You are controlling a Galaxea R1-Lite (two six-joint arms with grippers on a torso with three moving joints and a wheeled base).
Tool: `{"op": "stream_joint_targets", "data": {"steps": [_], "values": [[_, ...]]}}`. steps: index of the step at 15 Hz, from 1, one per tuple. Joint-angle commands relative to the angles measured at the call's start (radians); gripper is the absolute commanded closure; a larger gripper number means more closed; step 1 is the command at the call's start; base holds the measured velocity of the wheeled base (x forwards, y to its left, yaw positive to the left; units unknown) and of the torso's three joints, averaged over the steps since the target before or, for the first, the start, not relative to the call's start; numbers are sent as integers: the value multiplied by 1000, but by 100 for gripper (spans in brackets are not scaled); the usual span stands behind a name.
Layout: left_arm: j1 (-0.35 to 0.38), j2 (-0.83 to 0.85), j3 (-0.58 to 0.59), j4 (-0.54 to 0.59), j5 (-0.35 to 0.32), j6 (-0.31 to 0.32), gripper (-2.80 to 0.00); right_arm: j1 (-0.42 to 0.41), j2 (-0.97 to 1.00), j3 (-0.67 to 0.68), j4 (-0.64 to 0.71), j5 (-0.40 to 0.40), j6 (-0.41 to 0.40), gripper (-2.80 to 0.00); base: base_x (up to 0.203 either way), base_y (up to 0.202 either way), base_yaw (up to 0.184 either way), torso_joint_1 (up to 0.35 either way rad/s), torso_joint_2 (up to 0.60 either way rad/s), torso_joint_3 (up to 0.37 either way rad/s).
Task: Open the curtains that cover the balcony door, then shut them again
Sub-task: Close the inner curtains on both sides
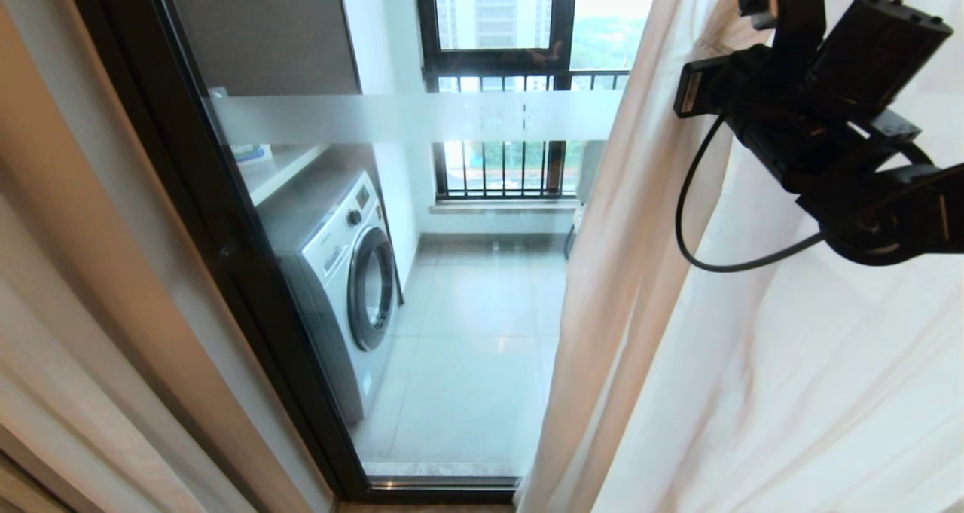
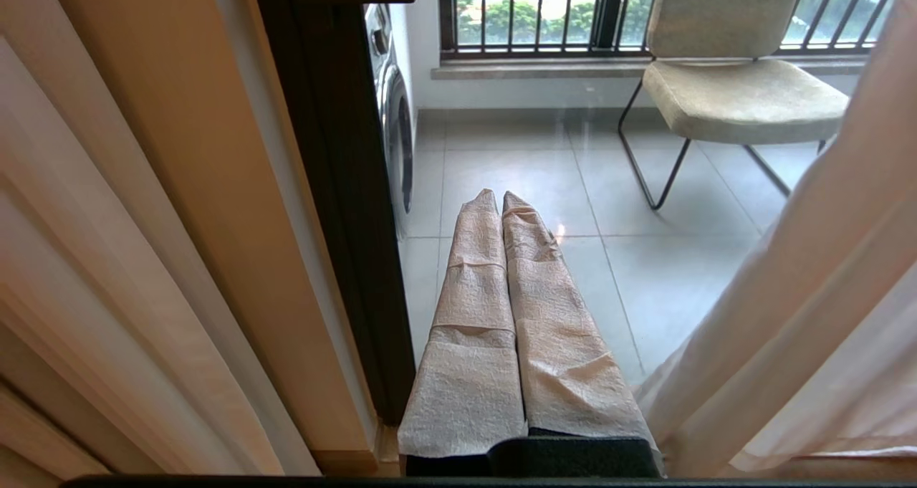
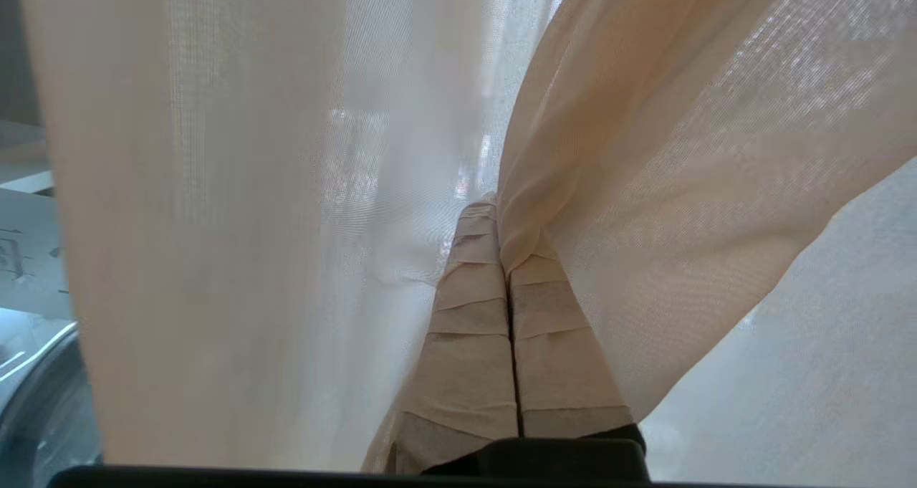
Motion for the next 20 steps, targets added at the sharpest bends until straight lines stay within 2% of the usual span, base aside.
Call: {"op": "stream_joint_targets", "data": {"steps": [1, 3, 4, 5, 13, 17, 20], "values": [[0, 0, 0, 0, -1, 0, 0, -13, -24, 18, -5, -2, -2, 0, 0, 0, 0, 0, 0, 0], [0, 0, -1, 0, -1, 0, 0, -14, -27, 20, -3, -2, -2, 0, 0, 0, 0, 0, 0, 0], [0, 0, 0, 0, -1, 0, 0, -14, -29, 21, 0, -2, -2, -105, 0, 0, 0, 0, 0, 0], [0, 0, 0, 0, -1, 0, 0, -13, -35, 26, 1, -2, -2, -280, 0, 0, 0, 0, 0, 0], [0, 0, 0, 0, -1, 0, 0, -14, -166, 131, 2, -2, -5, -280, 0, 0, 0, 0, 0, 0], [0, 0, 0, 0, -1, 0, 0, -13, -349, 311, 36, -2, -27, -280, 0, 0, 0, 0, 0, 0], [0, 0, 0, 0, -1, 0, 0, -14, -513, 495, 42, -3, -30, -280, 0, 0, 0, 0, 0, 0]]}}
